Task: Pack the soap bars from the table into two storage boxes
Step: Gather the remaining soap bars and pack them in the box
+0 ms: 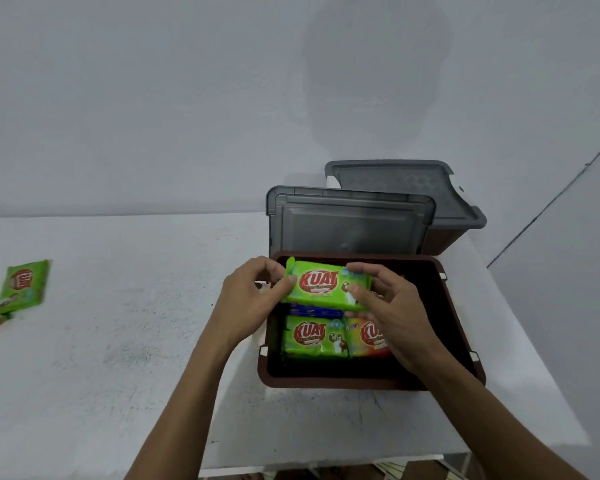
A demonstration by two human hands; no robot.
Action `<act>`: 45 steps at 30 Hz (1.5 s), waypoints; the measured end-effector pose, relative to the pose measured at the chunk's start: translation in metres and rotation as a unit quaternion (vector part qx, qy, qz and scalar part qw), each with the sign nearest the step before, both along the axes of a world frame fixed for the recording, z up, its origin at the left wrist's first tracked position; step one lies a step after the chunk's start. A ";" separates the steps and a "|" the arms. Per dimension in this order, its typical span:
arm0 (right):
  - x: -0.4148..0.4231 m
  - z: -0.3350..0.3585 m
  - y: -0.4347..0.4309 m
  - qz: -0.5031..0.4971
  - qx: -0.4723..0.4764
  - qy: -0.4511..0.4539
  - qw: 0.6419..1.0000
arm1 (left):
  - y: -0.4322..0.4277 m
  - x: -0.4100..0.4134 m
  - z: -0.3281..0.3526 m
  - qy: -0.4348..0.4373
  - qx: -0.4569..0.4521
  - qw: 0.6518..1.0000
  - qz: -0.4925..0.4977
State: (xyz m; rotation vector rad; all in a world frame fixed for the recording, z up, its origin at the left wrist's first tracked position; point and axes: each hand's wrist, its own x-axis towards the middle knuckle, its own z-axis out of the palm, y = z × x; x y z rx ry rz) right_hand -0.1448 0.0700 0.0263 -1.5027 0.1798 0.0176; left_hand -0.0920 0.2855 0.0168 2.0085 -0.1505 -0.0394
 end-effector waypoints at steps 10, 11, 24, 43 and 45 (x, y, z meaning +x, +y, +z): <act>-0.012 -0.021 0.006 0.097 -0.093 0.070 0.988 | 0.010 -0.002 -0.016 -0.007 0.083 0.996 0.022; -0.011 -0.024 0.008 0.103 -0.104 0.077 0.986 | 0.009 -0.002 -0.017 -0.002 0.089 0.996 0.017; 0.005 -0.036 0.017 0.119 -0.473 -0.019 0.873 | 0.011 0.000 -0.022 -0.008 0.108 0.994 0.012; 0.040 0.007 -0.020 0.220 -0.463 0.049 0.857 | 0.030 -0.003 -0.029 -0.060 0.085 0.995 -0.004; 0.048 0.011 -0.008 0.206 -0.460 0.010 0.863 | 0.041 -0.003 -0.028 -0.058 0.079 0.995 0.013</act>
